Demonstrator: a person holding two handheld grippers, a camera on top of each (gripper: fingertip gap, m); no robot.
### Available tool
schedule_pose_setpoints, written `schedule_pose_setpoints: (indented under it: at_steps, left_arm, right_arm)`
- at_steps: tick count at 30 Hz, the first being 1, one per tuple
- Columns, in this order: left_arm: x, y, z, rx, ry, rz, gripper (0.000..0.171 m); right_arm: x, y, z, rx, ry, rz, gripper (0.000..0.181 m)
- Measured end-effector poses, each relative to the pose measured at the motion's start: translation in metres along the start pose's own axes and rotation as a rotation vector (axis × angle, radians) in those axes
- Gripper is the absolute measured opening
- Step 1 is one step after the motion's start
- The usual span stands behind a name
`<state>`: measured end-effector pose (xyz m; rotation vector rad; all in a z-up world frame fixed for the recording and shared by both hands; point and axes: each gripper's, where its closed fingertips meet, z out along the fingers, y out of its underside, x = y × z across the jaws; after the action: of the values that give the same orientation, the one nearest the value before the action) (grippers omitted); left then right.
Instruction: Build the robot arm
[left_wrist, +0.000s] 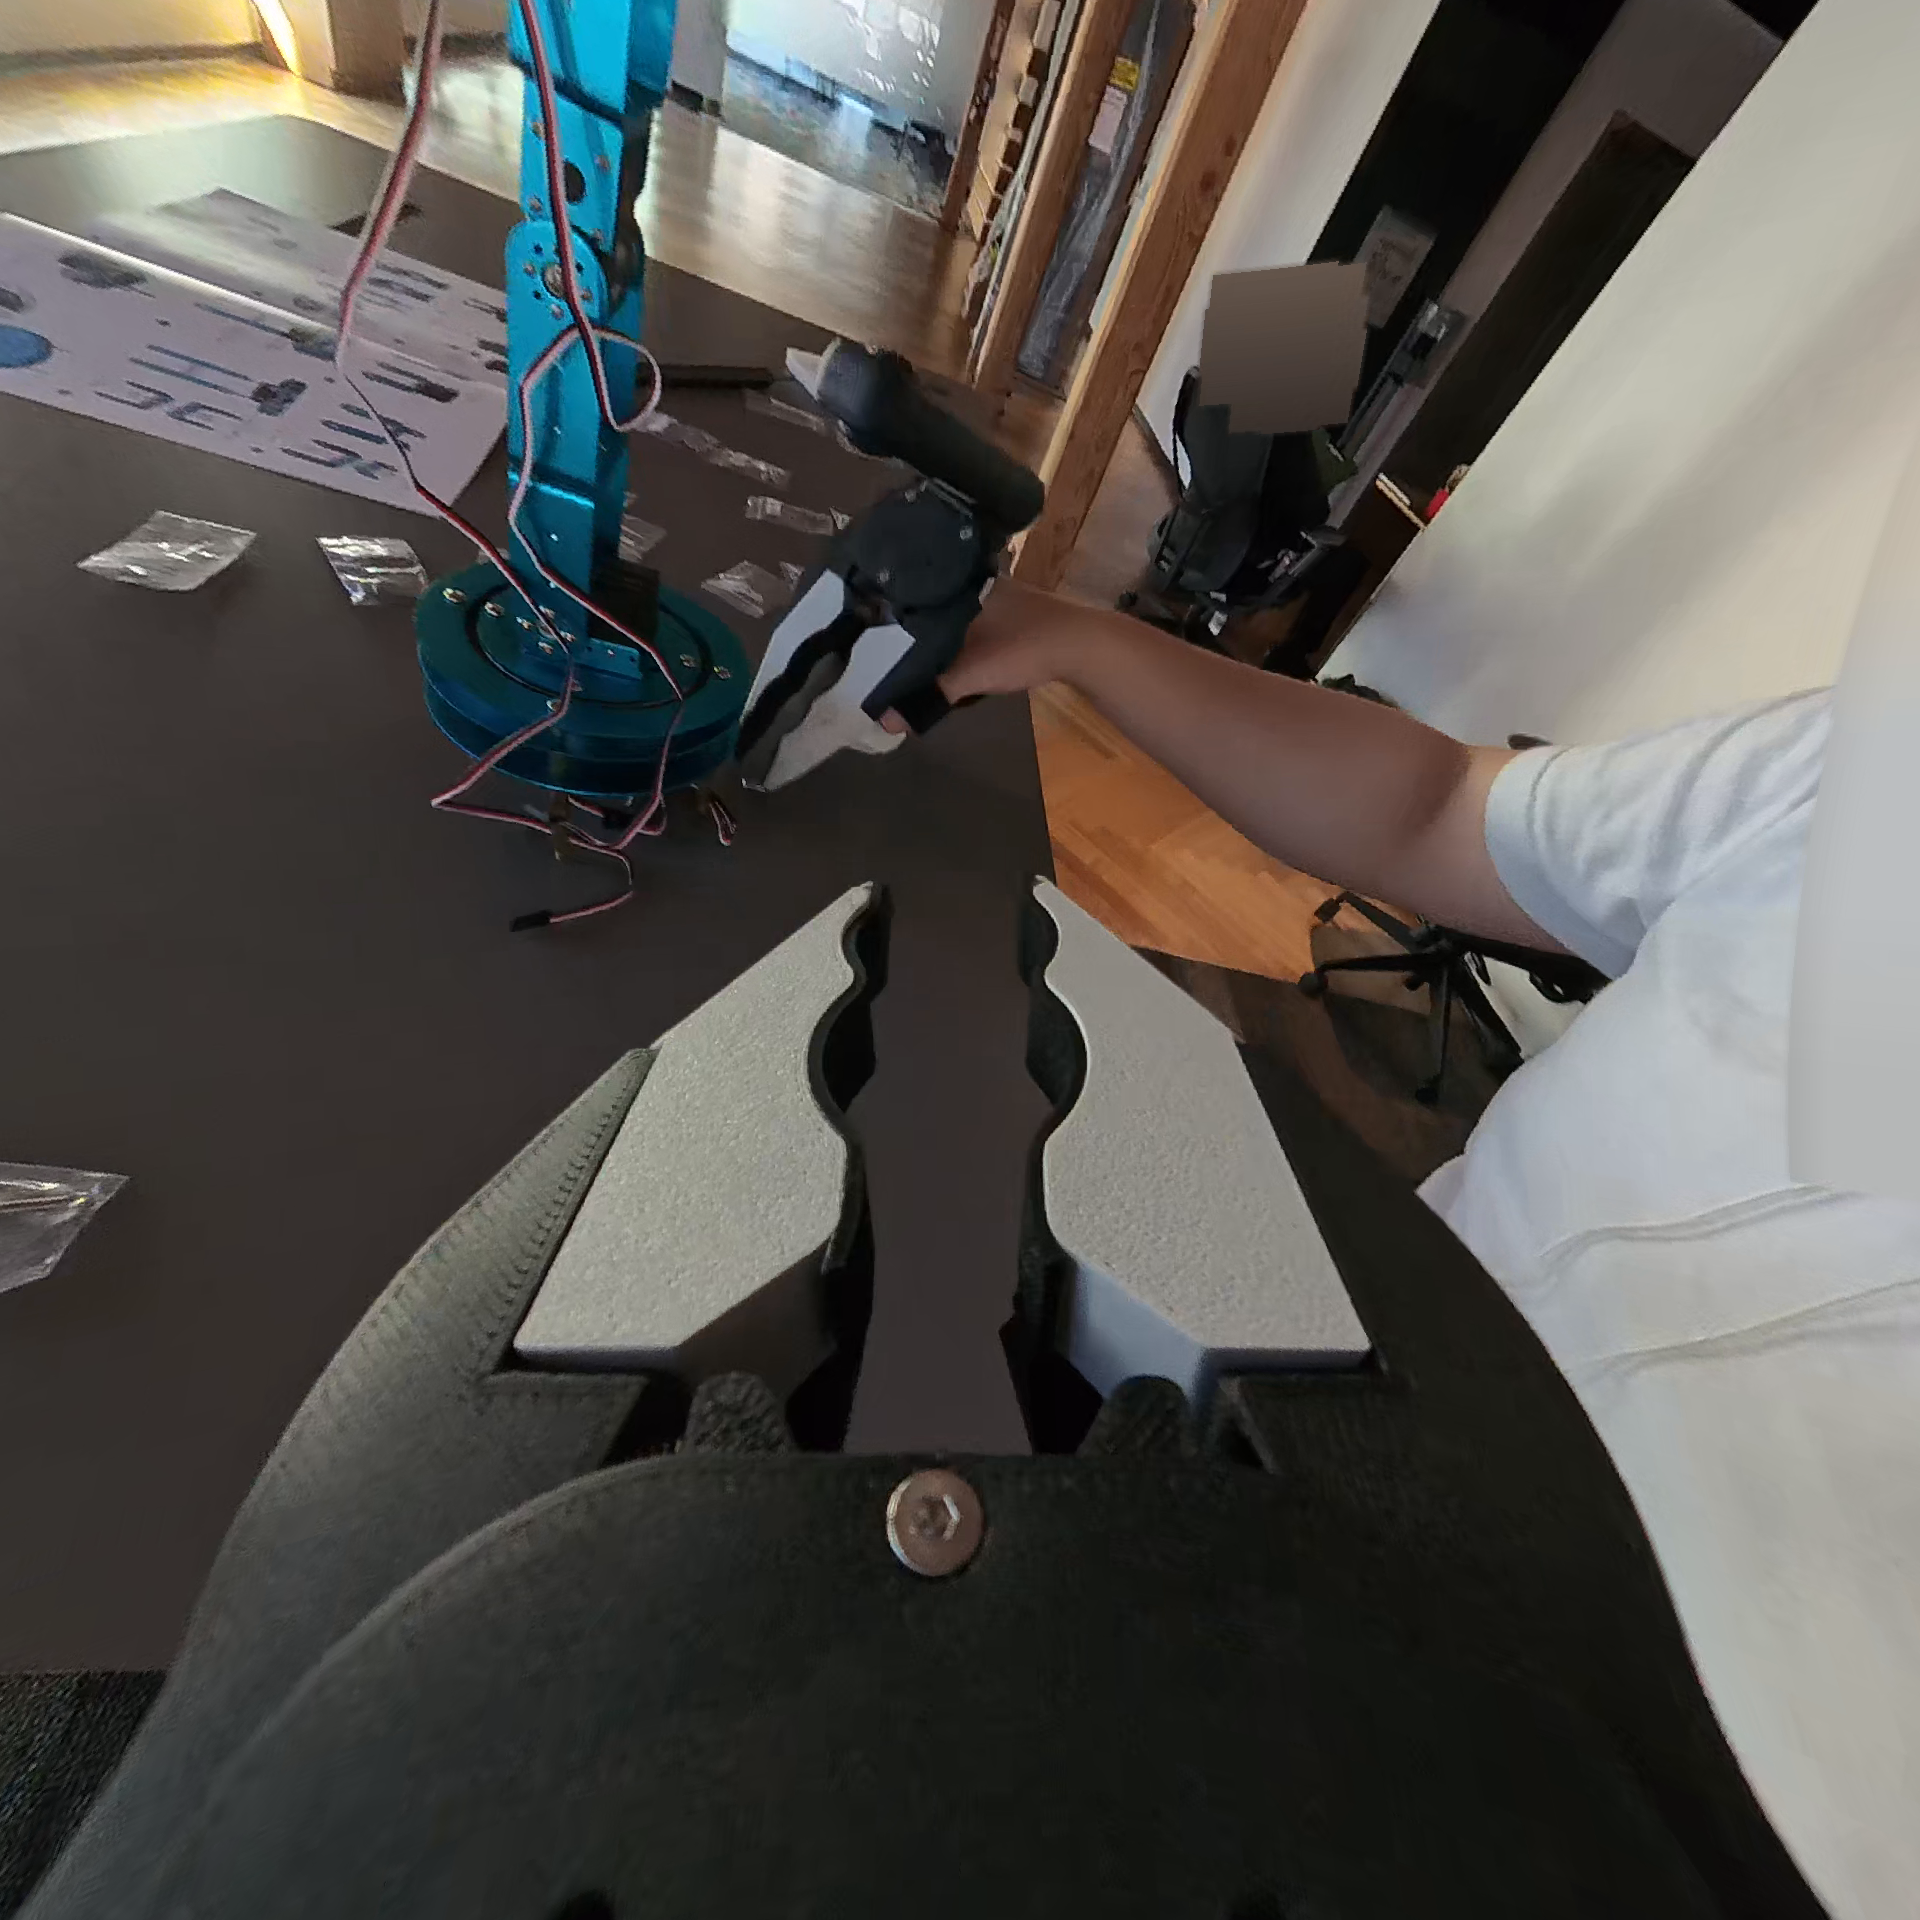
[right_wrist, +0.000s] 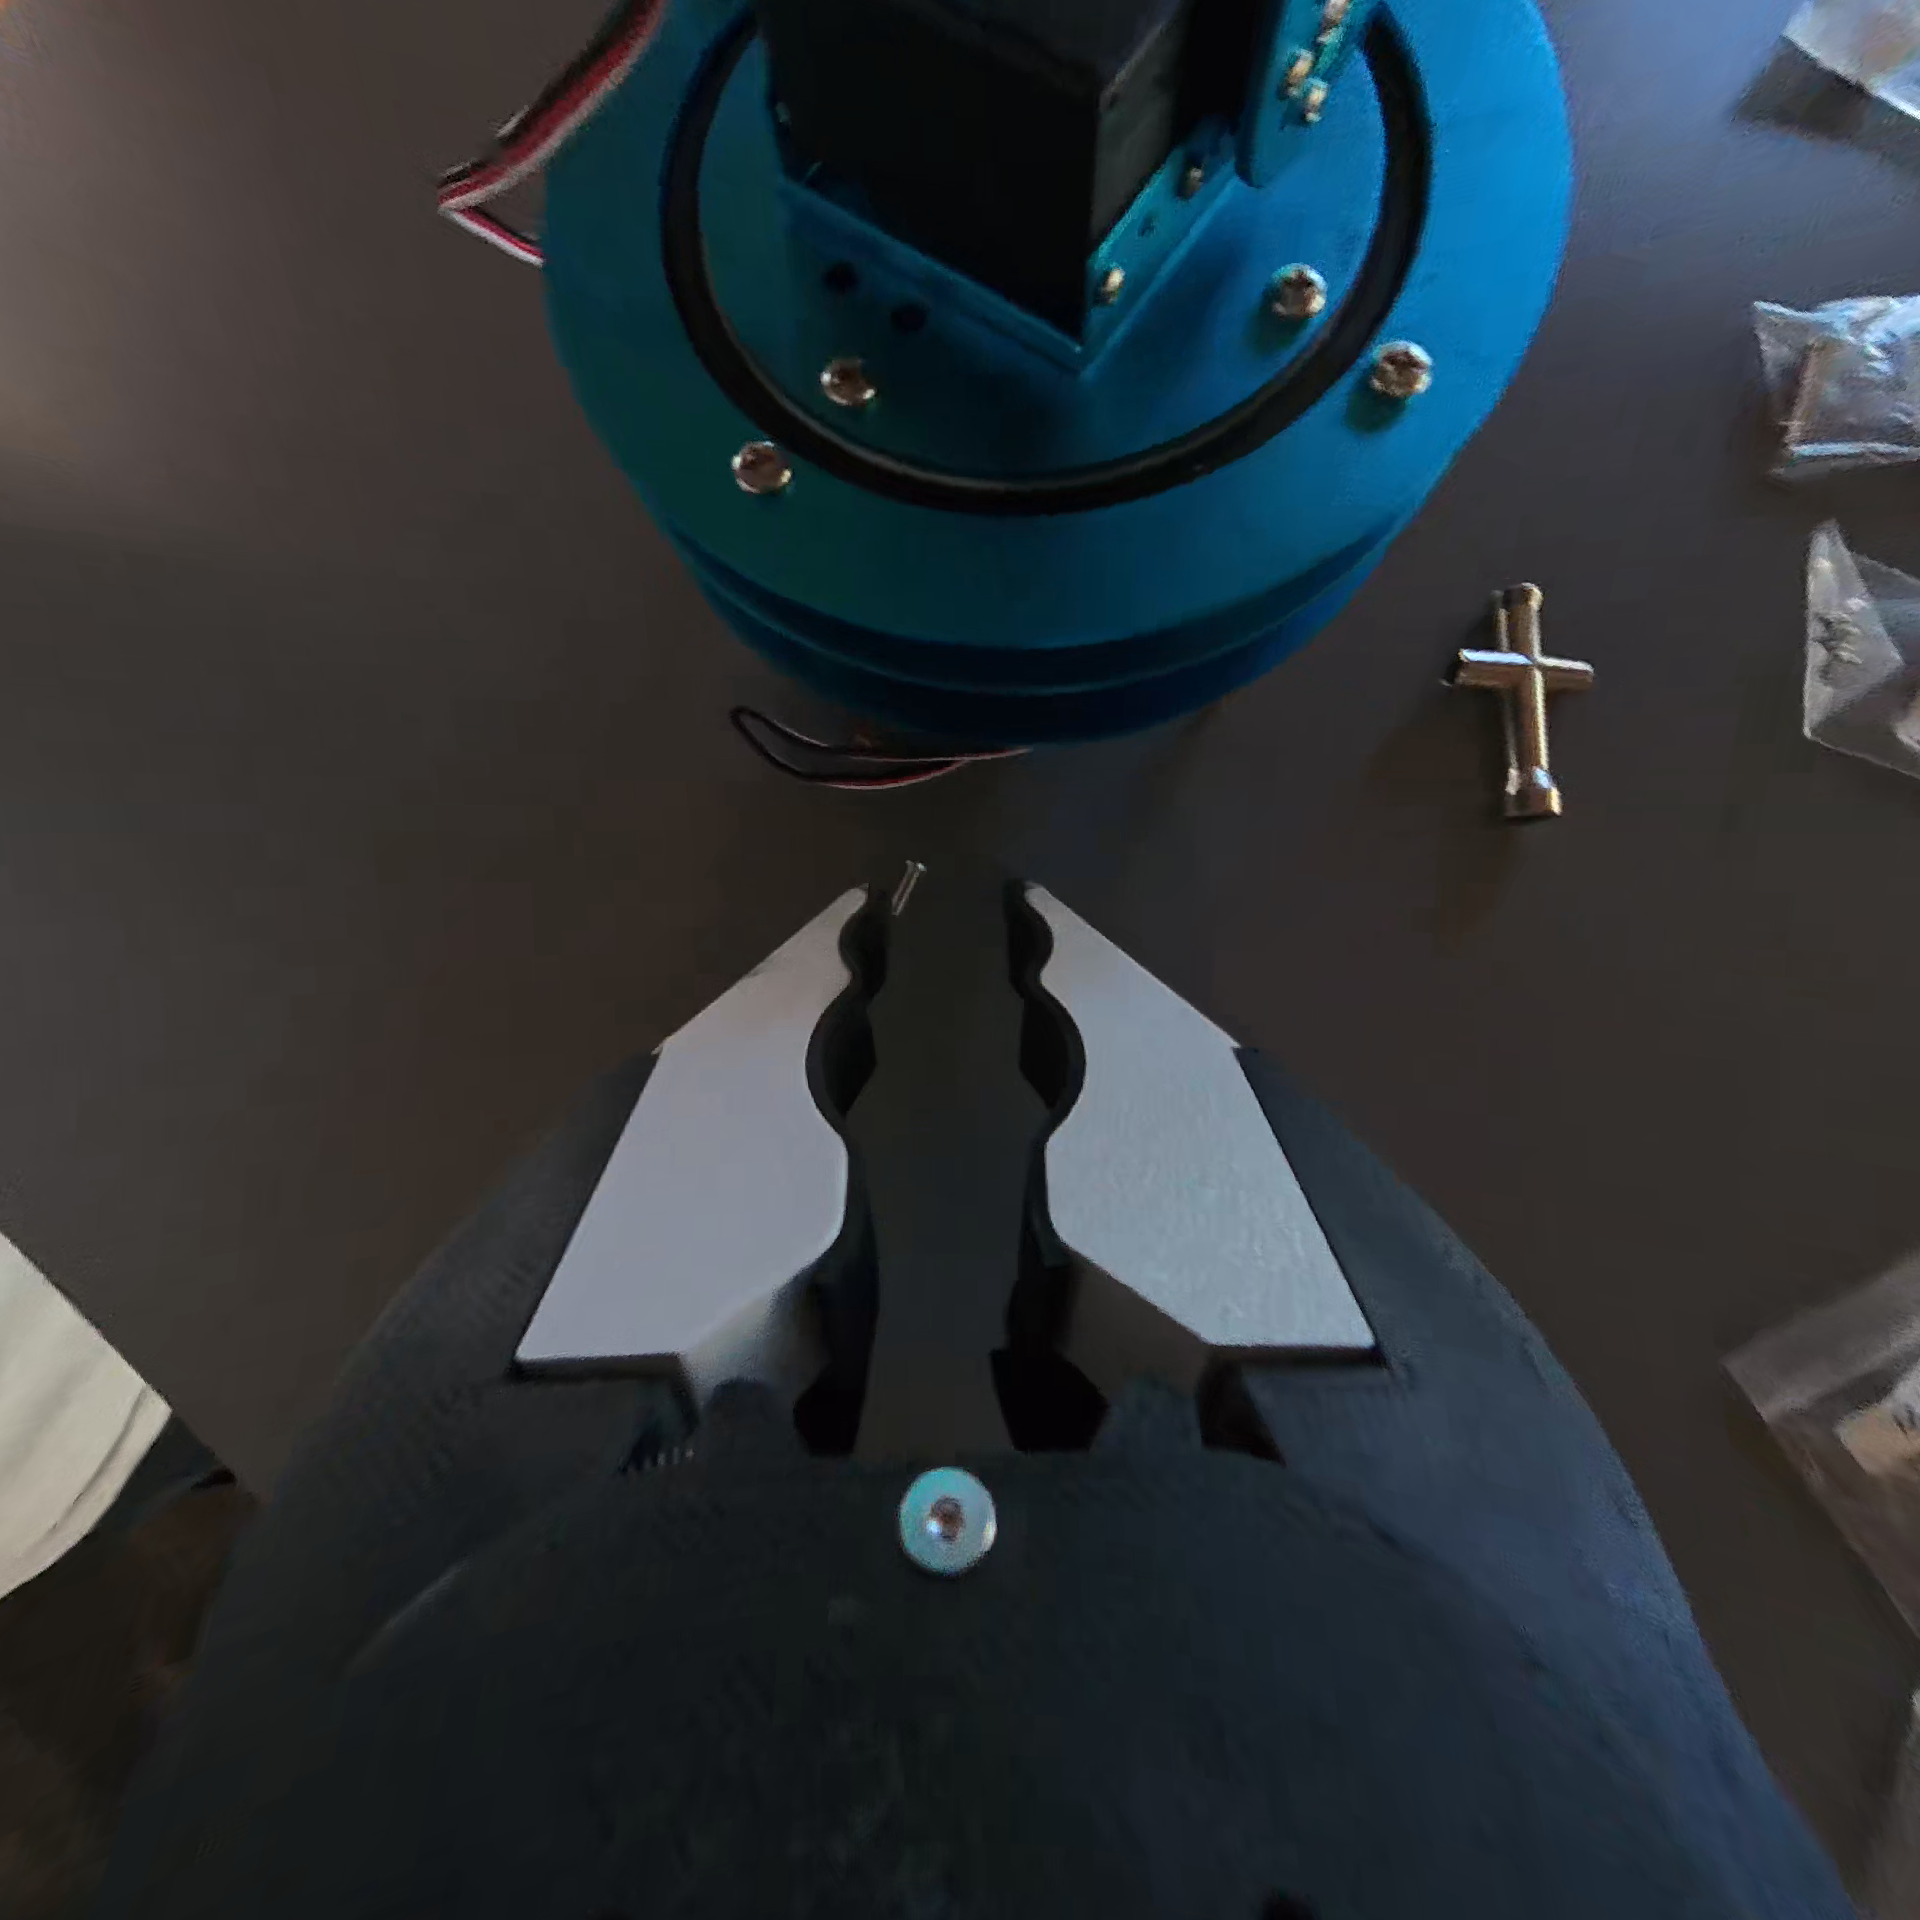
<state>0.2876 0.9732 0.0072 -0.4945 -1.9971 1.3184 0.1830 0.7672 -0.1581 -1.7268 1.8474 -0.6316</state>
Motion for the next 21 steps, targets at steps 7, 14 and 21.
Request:
schedule_pose_setpoints:
  at_steps: [7,14,21]
  left_arm:
    - [-0.025,0.002,0.0,-0.065,0.147,0.04,0.023]
    - [-0.077,-0.02,-0.002,-0.099,0.326,0.072,0.02]
    - [-0.085,-0.085,0.016,-0.013,0.467,0.231,0.019]
  right_arm:
    - [-0.009,-0.003,0.009,-0.041,0.145,0.167,0.016]
    - [-0.011,-0.002,0.009,-0.045,0.34,0.221,0.004]
    - [-0.019,0.0,0.008,0.028,0.447,0.32,0.004]
